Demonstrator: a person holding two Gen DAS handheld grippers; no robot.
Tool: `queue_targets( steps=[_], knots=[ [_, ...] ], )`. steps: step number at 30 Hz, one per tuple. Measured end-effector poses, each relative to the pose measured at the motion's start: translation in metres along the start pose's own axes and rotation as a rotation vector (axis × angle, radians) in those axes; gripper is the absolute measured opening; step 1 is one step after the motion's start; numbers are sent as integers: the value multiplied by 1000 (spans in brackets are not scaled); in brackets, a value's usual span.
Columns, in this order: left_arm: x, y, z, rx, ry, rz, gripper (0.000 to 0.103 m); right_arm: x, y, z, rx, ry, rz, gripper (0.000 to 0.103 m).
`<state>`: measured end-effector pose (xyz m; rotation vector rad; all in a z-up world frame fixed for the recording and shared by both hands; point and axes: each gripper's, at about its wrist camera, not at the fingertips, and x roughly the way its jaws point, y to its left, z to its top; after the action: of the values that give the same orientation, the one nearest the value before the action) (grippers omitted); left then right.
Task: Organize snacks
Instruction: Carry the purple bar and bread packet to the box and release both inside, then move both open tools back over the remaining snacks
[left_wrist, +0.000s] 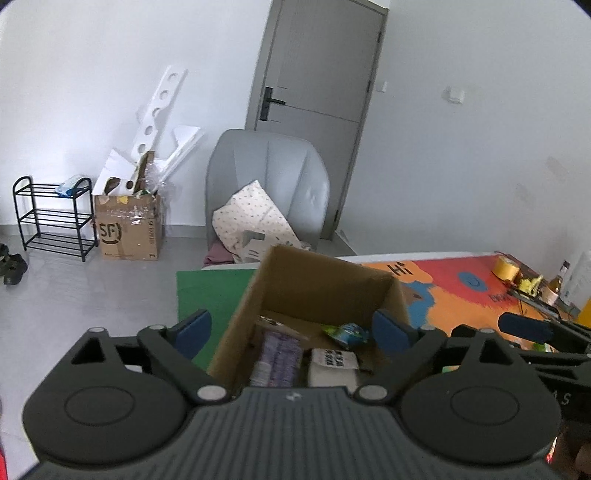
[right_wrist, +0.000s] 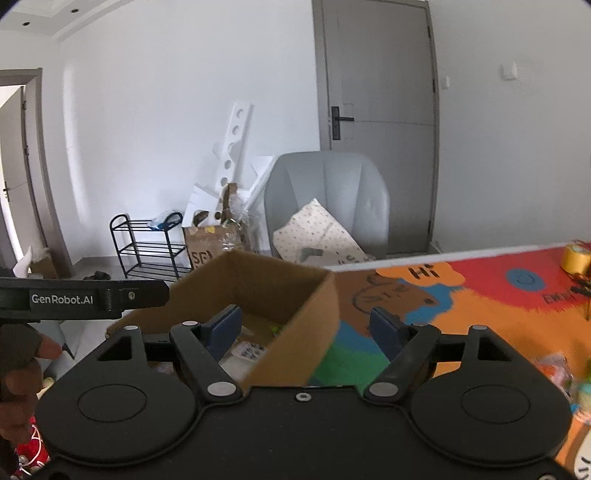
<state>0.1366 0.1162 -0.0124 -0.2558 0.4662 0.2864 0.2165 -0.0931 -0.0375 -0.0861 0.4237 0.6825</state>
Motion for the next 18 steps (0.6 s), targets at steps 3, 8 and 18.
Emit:
queue_targets(
  steps=[3, 8, 18],
  knots=[
    [0, -9, -4, 23, 12, -15, 95, -5, -7, -5, 19, 9, -17, 81],
    [-1, -22, -11, 48, 35, -28, 98, -14, -23, -14, 62, 22, -36, 84],
    [-6, -53, -21, 85, 63, -71, 99, -39, -53, -29, 127, 24, -67, 92]
  ],
)
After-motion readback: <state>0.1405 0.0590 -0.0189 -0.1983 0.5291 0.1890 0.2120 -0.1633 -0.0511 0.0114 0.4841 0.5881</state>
